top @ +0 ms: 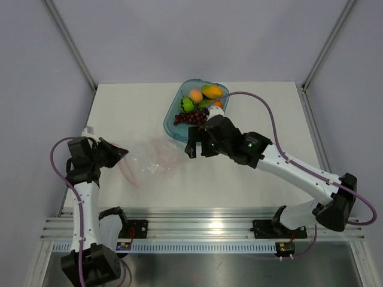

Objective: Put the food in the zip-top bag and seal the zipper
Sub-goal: Pick up the zipper food storage bag at the center of the board, then open the zipper of the food storage bag.

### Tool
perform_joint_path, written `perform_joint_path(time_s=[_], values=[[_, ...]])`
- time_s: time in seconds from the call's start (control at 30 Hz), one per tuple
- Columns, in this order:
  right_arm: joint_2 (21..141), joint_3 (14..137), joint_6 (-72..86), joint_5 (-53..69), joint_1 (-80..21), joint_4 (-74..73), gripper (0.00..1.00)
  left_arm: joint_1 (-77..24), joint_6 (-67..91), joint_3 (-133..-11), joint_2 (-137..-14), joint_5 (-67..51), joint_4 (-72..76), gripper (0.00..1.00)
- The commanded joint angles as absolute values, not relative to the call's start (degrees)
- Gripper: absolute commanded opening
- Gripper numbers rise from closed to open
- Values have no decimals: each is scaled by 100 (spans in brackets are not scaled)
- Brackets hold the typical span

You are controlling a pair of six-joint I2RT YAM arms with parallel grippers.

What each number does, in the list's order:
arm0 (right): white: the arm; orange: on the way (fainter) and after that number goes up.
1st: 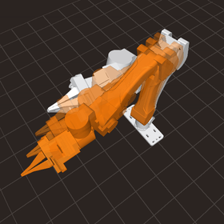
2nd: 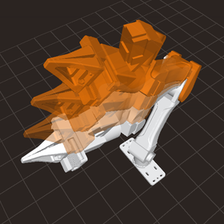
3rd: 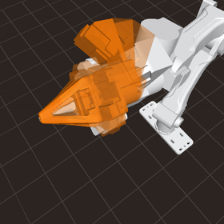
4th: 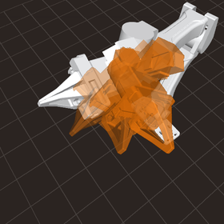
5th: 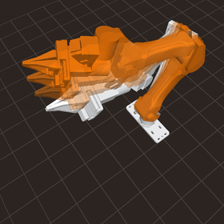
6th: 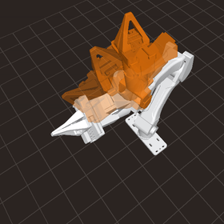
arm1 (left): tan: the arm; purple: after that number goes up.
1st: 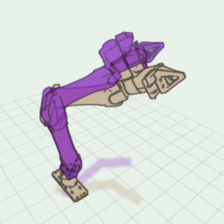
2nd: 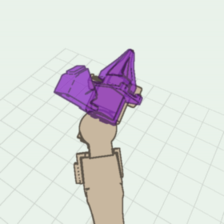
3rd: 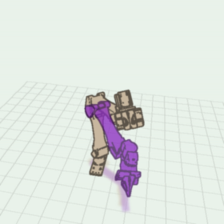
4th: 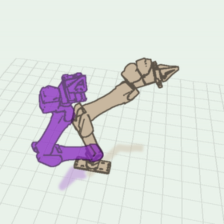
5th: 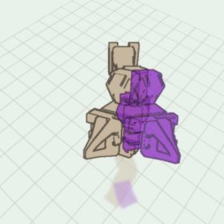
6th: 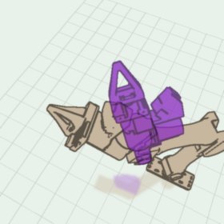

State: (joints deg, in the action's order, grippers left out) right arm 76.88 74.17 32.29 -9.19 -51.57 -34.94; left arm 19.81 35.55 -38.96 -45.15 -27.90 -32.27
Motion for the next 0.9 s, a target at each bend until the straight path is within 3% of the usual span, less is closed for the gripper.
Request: perform_joint_path(time_s=[0.0, 0.23, 0.4, 0.87], values=[[8197, 8372, 2805, -1274, -5764, -3524, 96, 1636, 3463, -4315, -4596, -3419, -3147, 0], [9350, 9658, 2514, -1239, -6345, -3718, 84, 897, 3832, -4438, -4728, -3226, -2839, 0], [10009, 10317, 2382, -1257, -6854, -3744, 83, 467, 4078, -4579, -4878, -2927, -2768, 0], [11012, 10942, 2478, -1117, -7146, -3674, 72, 396, 4228, -4641, -4922, -2646, -2874, 0]])
